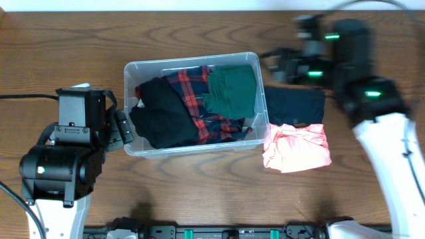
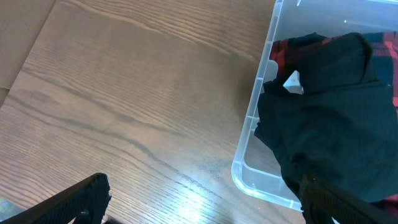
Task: Pack container
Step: 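Move the right gripper to the navy garment and grasp it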
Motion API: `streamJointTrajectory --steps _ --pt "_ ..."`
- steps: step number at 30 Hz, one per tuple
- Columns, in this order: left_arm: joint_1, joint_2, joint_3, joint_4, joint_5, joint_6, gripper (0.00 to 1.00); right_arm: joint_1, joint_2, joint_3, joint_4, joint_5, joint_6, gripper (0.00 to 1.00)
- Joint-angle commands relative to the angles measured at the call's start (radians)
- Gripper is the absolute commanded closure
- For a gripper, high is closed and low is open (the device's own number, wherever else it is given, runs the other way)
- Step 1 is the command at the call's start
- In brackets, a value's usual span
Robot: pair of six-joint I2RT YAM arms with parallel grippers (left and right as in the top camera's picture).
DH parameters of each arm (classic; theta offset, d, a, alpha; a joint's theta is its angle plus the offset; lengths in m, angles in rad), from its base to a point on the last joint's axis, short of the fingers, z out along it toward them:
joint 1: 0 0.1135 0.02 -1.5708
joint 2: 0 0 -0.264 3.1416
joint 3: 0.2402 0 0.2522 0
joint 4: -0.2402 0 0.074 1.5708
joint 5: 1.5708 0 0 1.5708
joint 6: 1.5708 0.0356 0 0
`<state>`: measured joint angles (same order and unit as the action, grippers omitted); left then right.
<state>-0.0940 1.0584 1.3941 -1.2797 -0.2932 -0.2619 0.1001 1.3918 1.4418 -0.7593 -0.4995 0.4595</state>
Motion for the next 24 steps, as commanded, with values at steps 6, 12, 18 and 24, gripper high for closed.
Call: streamJointTrajectory --steps 6,12,18,24 --pt "0.004 -0.001 0.002 -0.003 -0.014 -0.005 0.02 -0.359 0.095 -0.104 -0.111 0.032 -0.087 0.08" --pt "0.004 -0.001 0.002 -0.003 -0.014 -0.005 0.02 -0.447 0.253 -0.223 -0.014 0.028 -0.165 0.05" --pt "0.004 -0.001 0.002 -0.003 -0.014 -0.005 0.02 -0.449 0.434 -0.246 0.063 0.016 -0.195 0.06" --pt "0.004 -0.001 0.002 -0.003 -0.014 -0.005 0.02 -0.41 0.569 -0.246 0.13 -0.039 -0.222 0.08"
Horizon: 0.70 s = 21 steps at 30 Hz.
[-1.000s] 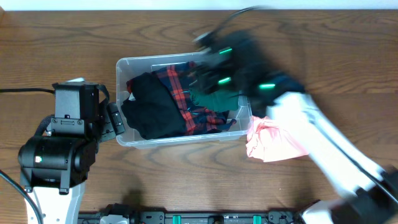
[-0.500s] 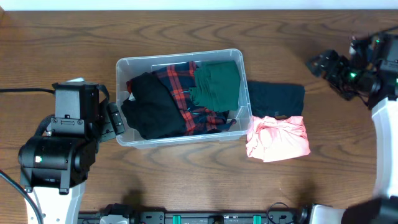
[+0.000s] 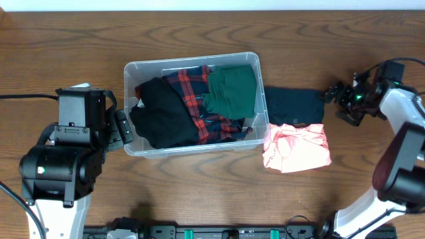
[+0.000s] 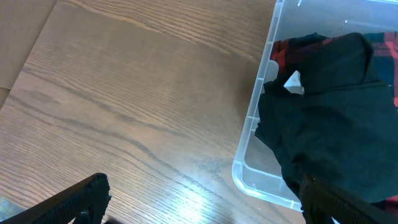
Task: Pack container
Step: 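Move the right gripper to the navy garment and grasp it, then lift the navy garment and drop it into the bin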
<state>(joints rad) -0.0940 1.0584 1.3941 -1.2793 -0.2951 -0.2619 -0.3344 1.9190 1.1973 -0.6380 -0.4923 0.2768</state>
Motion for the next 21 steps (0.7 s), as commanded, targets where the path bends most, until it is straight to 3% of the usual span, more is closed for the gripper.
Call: streamJointTrajectory --steps 1,7,9,12,15,21 --pt "0.004 -0.001 0.002 -0.003 -0.013 -0.005 0.02 0.034 0.06 -0.002 0.011 -0.071 -0.061 0.09" --pt "0.004 -0.001 0.002 -0.003 -0.013 -0.005 0.02 0.108 0.13 -0.003 0.015 -0.099 -0.092 0.18" --pt "0.004 -0.001 0.002 -0.003 -0.013 -0.005 0.02 0.133 0.133 -0.003 0.017 -0.073 -0.091 0.34" --pt "0.004 -0.001 0.002 -0.003 -0.013 -0.005 0.02 0.152 0.132 -0.002 0.019 -0.047 -0.091 0.79" --pt "0.004 -0.001 0.002 -0.003 -0.013 -0.005 0.02 0.146 0.114 0.0 0.018 -0.07 -0.087 0.98" --pt "0.004 -0.001 0.002 -0.003 -0.013 -0.005 0.02 0.135 -0.066 0.0 0.021 -0.222 -0.091 0.99"
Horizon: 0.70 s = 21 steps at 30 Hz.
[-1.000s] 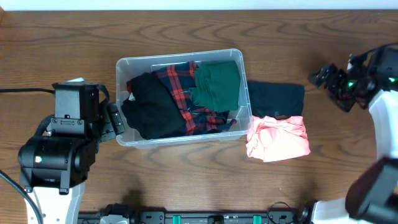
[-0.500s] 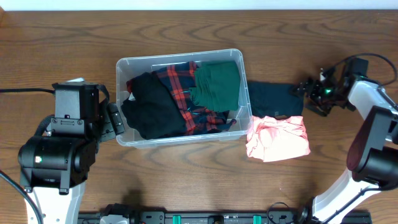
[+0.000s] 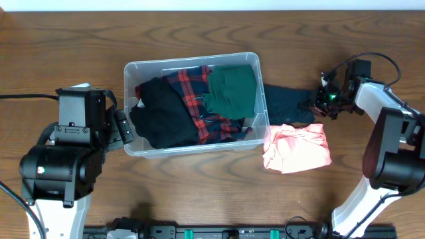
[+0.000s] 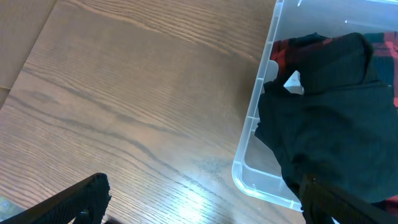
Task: Pack container
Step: 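Lift the navy garment and drop it into the bin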
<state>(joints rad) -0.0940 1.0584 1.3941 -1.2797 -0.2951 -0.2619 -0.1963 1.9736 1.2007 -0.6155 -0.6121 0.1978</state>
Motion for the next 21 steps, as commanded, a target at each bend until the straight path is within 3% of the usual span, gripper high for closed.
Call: streamJointTrajectory --steps 1,6,11,17,21 --pt "0.004 -0.001 0.002 -0.003 -0.013 -0.005 0.02 -0.002 -0.164 -0.003 0.006 -0.149 -0.012 0.98" --pt "0.004 -0.001 0.002 -0.003 -0.013 -0.005 0.02 0.013 -0.42 -0.003 0.117 -0.377 0.036 0.99" --pt "0.004 -0.001 0.002 -0.003 -0.013 -0.005 0.02 0.109 -0.609 -0.003 0.29 -0.402 0.196 0.99" --pt "0.004 -0.001 0.002 -0.003 -0.013 -0.005 0.02 0.296 -0.645 -0.004 0.504 -0.377 0.388 0.99" --pt "0.004 -0.001 0.002 -0.003 -0.013 -0.005 0.02 0.462 -0.593 -0.004 0.517 -0.189 0.463 0.99"
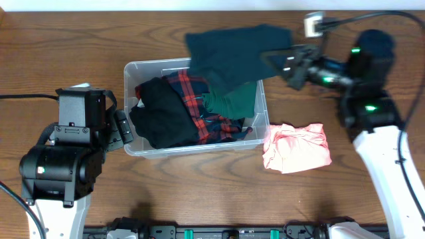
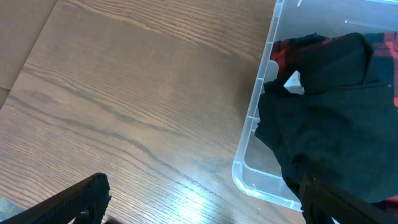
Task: Pack container
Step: 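Lift the navy garment and drop it into the bin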
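A clear plastic container (image 1: 130,72) stands mid-table and holds a black garment (image 1: 161,121), a red plaid one (image 1: 195,99) and a green one (image 1: 234,97). Above its far right corner hangs a dark blue garment (image 1: 231,54), with my right gripper (image 1: 288,64) shut on its right side. A crumpled pink garment (image 1: 297,147) lies on the table right of the container. My left gripper (image 1: 123,130) rests open by the container's left wall. In the left wrist view the container's corner (image 2: 249,180) and the black garment (image 2: 329,130) show, and the left gripper (image 2: 205,200) holds nothing.
The wooden table (image 1: 199,192) stretches bare in front of and behind the container. A white plug and cable (image 1: 313,24) sit near the back edge, by the right arm. Each arm's base stands at its own front corner.
The dark blue garment lay flat on the table right of the container with my right gripper at its right edge. Now it is lifted and hangs over the container's far right corner. The left arm is still.
First my right arm was high near the container's back right, with the dark blue garment flat on the table. Then the gripper was low at the far right, then at the garment's right edge. Now the garment hangs over the container.
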Motion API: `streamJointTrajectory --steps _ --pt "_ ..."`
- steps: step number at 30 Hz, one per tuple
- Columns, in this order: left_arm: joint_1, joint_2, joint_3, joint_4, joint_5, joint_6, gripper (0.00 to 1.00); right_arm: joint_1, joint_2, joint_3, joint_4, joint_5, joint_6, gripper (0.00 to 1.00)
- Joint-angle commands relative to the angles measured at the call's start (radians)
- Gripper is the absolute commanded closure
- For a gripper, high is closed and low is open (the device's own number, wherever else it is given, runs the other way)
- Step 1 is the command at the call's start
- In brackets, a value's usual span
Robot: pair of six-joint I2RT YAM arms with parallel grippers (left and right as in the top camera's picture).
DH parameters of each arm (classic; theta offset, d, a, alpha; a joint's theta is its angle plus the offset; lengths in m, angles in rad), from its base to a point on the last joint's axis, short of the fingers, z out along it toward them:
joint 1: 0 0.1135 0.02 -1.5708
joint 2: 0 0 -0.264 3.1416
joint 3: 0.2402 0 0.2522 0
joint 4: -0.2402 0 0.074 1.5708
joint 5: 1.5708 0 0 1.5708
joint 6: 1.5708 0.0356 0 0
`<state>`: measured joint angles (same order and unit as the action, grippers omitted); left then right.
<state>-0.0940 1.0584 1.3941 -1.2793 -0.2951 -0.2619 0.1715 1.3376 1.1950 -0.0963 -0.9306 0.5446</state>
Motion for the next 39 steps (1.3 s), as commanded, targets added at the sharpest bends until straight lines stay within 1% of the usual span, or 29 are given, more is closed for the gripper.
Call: streamJointTrajectory --steps 1,6,9,12,13,16,20,22,23,24,26,28,31,33,37,39 --pt "0.004 -0.001 0.002 -0.003 -0.013 -0.005 0.02 0.132 0.062 0.002 -0.007 0.186 0.133 0.99" --pt "0.004 -0.001 0.002 -0.003 -0.013 -0.005 0.02 0.303 0.206 0.002 -0.007 0.473 0.204 0.99" --pt "0.004 -0.001 0.002 -0.003 -0.013 -0.005 0.02 0.367 0.314 0.002 0.008 0.629 0.218 0.99" --pt "0.004 -0.001 0.002 -0.003 -0.013 -0.005 0.02 0.391 0.42 0.002 0.009 0.792 0.217 0.99" --pt "0.004 -0.001 0.002 -0.003 -0.013 -0.005 0.02 0.392 0.456 0.002 0.006 0.823 0.211 0.99" --pt "0.004 -0.001 0.002 -0.003 -0.013 -0.005 0.02 0.374 0.541 0.002 -0.007 0.829 0.154 0.99" --pt "0.004 -0.001 0.002 -0.003 -0.013 -0.005 0.02 0.343 0.564 0.002 -0.054 0.827 0.081 0.95" --pt "0.004 -0.001 0.002 -0.003 -0.013 -0.005 0.02 0.33 0.54 0.002 -0.069 0.8 0.03 0.88" --pt "0.004 -0.001 0.002 -0.003 -0.013 -0.005 0.02 0.325 0.518 0.002 -0.073 0.782 0.005 0.79" --pt "0.004 -0.001 0.002 -0.003 -0.013 -0.005 0.02 0.323 0.497 0.002 -0.077 0.763 -0.015 0.73" --pt "0.004 -0.001 0.002 -0.003 -0.013 -0.005 0.02 0.322 0.436 0.002 -0.079 0.735 -0.05 0.64" --pt "0.004 -0.001 0.002 -0.003 -0.013 -0.005 0.02 0.322 0.361 0.002 -0.08 0.719 -0.071 0.52" --pt "0.004 -0.001 0.002 -0.003 -0.013 -0.005 0.02 0.322 0.243 0.002 -0.085 0.714 -0.105 0.37" --pt "0.004 -0.001 0.002 -0.003 -0.013 -0.005 0.02 0.316 0.162 0.002 -0.109 0.717 -0.121 0.31" --pt "0.004 -0.001 0.002 -0.003 -0.013 -0.005 0.02 0.254 0.014 0.002 -0.245 0.717 -0.122 0.26" --pt "0.004 -0.001 0.002 -0.003 -0.013 -0.005 0.02 0.199 -0.032 0.002 -0.332 0.717 -0.104 0.18"
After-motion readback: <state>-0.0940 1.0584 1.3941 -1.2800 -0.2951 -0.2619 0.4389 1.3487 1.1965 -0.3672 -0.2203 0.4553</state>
